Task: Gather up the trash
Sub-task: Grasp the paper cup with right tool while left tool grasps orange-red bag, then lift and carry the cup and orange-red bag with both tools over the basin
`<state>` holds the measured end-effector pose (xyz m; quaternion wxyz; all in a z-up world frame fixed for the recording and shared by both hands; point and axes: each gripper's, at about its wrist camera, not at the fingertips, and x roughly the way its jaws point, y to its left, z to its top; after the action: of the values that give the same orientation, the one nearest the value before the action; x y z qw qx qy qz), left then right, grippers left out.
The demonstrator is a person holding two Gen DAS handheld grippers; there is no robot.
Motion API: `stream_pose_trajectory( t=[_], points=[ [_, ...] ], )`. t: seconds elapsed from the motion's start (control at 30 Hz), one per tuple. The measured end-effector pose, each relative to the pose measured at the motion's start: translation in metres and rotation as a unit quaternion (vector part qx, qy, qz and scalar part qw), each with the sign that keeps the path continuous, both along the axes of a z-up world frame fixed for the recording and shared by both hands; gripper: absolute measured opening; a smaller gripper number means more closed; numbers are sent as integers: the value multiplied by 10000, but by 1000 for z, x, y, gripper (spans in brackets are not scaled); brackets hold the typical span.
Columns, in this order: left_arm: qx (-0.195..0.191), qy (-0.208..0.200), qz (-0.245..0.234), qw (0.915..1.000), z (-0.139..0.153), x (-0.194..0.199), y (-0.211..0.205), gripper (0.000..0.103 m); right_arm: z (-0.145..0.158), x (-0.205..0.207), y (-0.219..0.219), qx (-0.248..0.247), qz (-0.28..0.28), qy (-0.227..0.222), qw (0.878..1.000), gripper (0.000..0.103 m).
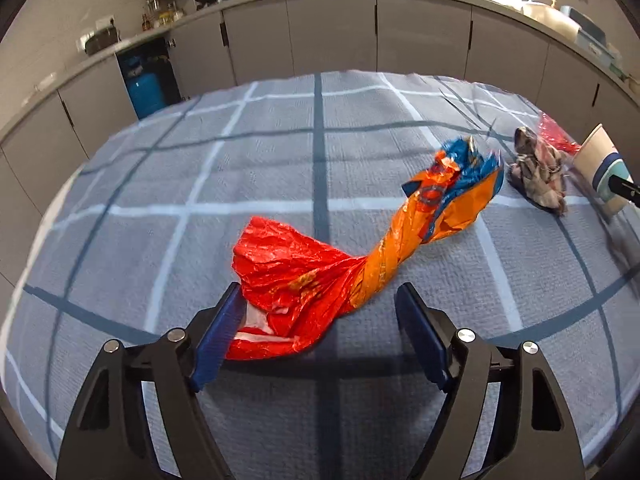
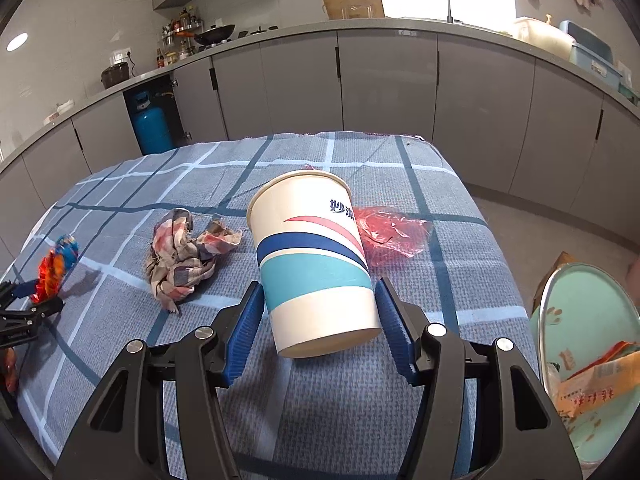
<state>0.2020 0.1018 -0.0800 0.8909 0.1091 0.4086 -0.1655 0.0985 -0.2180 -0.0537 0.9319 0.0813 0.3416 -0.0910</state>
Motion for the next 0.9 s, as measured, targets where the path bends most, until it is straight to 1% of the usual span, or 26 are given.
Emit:
stream_pose_trajectory(
  t=[0.07,0.13,0.2,0.23,0.27,0.3,0.37,0.47,0.57,0.7,0.9],
  points=[
    [-38,-12,59,10000,0,-4,-1,70,0,-6,0,35,10,-27,10000,58],
    [-99,-24,87,9999,0,-8,-2,64,1,-13,-1,74,16,-64,10000,58],
    [-153,-59,81,9998,0,-14,-4,52,3,-20,-1,108,24,-108,9999,58],
    [-146,-79,73,9998,0,-17,-6,49,4,-23,0,105,28,-125,9999,58],
    [-143,-100,45,9998,0,-21,-9,40,4,-28,0,79,34,-147,9999,58],
    [-141,-104,32,9998,0,-22,-11,35,5,-31,0,43,44,-167,9998,58],
    [-123,-121,37,9998,2,-28,-18,28,6,-39,1,-27,57,-203,9998,58],
    [-173,-132,43,9998,2,-35,-25,27,5,-48,-1,-43,34,-243,9997,58],
    [-220,-116,70,9997,3,-42,-32,25,0,-56,-4,100,-21,-278,9996,57],
    [-323,11,191,9993,6,-52,-38,21,-5,-64,-8,307,-40,-326,9990,57],
    [-385,49,145,9991,7,-73,-61,19,-1,-74,-12,405,-33,-443,9982,57]
  ],
)
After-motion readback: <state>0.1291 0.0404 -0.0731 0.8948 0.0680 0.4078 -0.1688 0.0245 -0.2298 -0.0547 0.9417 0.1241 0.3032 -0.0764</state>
